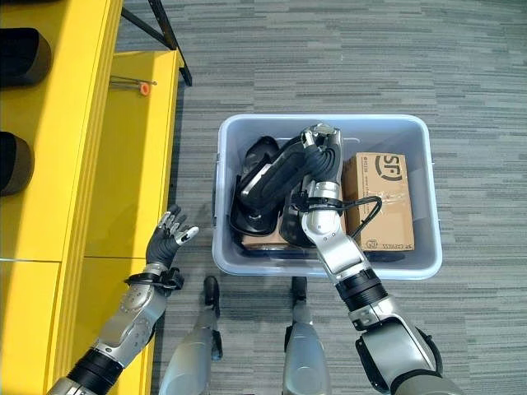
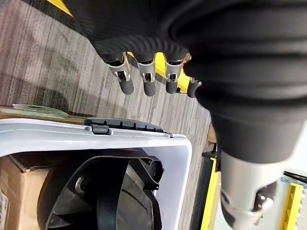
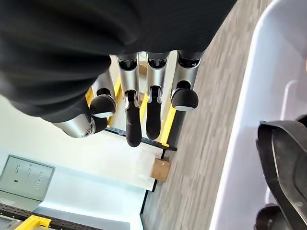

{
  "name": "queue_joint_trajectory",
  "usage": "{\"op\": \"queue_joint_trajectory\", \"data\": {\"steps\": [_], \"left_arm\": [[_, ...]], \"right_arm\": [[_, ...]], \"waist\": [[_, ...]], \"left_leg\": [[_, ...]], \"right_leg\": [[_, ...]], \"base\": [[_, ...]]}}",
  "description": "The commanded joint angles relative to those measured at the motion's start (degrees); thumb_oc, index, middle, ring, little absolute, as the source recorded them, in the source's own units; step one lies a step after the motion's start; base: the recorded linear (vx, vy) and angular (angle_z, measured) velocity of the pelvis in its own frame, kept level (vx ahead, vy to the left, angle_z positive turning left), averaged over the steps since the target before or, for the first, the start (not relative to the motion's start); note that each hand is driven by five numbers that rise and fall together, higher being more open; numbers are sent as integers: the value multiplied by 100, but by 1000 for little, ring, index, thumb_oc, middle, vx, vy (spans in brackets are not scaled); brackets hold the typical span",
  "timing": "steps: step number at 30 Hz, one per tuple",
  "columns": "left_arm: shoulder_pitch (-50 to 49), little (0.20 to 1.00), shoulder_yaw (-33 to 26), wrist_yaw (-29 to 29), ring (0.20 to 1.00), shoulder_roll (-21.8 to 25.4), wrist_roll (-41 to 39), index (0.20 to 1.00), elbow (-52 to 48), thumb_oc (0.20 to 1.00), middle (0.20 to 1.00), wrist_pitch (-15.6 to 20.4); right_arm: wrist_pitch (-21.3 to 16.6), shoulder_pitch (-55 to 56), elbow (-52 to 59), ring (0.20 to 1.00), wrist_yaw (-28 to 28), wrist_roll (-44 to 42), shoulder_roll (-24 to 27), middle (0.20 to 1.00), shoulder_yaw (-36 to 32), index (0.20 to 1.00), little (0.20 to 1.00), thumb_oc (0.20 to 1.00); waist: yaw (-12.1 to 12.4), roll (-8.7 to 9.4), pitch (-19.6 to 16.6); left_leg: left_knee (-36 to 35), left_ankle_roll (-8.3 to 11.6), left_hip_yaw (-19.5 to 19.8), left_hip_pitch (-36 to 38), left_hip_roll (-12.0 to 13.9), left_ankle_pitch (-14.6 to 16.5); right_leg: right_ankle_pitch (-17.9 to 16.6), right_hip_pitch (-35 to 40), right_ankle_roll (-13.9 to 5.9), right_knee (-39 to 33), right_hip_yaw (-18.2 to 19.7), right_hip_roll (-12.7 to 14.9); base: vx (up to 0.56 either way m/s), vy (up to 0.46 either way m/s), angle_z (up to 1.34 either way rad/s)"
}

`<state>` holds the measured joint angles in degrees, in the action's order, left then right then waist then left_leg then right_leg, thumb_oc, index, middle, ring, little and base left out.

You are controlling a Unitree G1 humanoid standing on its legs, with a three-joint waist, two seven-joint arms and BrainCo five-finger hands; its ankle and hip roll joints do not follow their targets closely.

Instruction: Move parts from the plastic box to the shelf.

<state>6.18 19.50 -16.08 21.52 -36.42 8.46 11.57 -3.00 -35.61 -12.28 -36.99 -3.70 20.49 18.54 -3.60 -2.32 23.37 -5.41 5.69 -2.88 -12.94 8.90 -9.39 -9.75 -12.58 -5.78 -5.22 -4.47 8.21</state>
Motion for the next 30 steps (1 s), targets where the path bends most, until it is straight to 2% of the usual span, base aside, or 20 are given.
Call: {"op": "queue_joint_trajectory", "data": {"steps": [1, 6, 7, 8, 13, 21, 26, 30], "left_arm": [[29, 1000, 87, 140, 1000, 193, 263, 1000, 58, 1000, 1000, 151], [-11, 1000, 77, 154, 1000, 142, 308, 1000, 93, 1000, 1000, 127], [-16, 1000, 80, 150, 1000, 137, 317, 1000, 102, 1000, 1000, 120], [-10, 1000, 75, 147, 1000, 135, 324, 1000, 115, 1000, 1000, 122], [-18, 1000, 123, 160, 1000, 103, 328, 1000, 232, 1000, 1000, 47], [-3, 1000, 203, 132, 1000, 101, 358, 1000, 327, 1000, 1000, -14], [79, 1000, 296, 106, 1000, 84, 352, 1000, 376, 1000, 1000, -10], [208, 1000, 456, 68, 1000, 31, 289, 1000, 409, 1000, 1000, 9]], "right_arm": [[-390, -31, -40, 200, -13, 179, -81, 200, -172, 200, 200, 200], [-416, 73, 21, 200, 7, 152, -109, 200, -221, 200, 200, 200], [-450, 99, 28, 752, 6, 71, -124, 752, -232, 752, 752, 752], [-478, 112, 39, 1000, 23, 5, -128, 1000, -239, 1000, 1000, 1000], [-793, 391, 13, 1000, 99, -888, -296, 1000, -331, 1000, 1000, 1000], [-920, 682, -178, 1000, 88, -1557, -416, 1000, -380, 1000, 1000, 1000], [-969, 684, -406, 1000, 37, -1802, -540, 1000, -350, 1000, 1000, 1000], [-906, 425, -830, 1000, -72, -1849, -625, 1000, -300, 1000, 1000, 1000]], "waist": [[152, 109, -591], [125, 107, -661], [118, 103, -665], [112, 99, -666], [92, 84, -669], [89, 0, -598], [98, -110, -470], [105, -284, -318]], "left_leg": [[41, 227, -103, 594, 214, 762], [41, 225, -125, 649, 245, 777], [41, 224, -128, 656, 250, 776], [41, 222, -131, 659, 248, 776], [41, 206, -157, 663, 234, 778], [41, 199, -177, 623, 184, 771], [41, 191, -176, 545, 131, 746], [41, 176, -196, 445, 36, 729]], "right_leg": [[725, -621, -480, 1148, 125, 567], [770, -608, -477, 1220, 123, 546], [775, -612, -476, 1233, 130, 541], [779, -620, -472, 1241, 135, 536], [761, -652, -469, 1243, 163, 527], [726, -695, -476, 1222, 175, 571], [698, -769, -481, 1203, 190, 607], [640, -876, -486, 1156, 230, 665]], "base": [[0, 0, 0], [0, 0, 0], [0, 0, 0], [0, 0, 0], [0, 0, 0], [-7, -1, -5], [-8, 2, -1], [0, 0, 0]]}}
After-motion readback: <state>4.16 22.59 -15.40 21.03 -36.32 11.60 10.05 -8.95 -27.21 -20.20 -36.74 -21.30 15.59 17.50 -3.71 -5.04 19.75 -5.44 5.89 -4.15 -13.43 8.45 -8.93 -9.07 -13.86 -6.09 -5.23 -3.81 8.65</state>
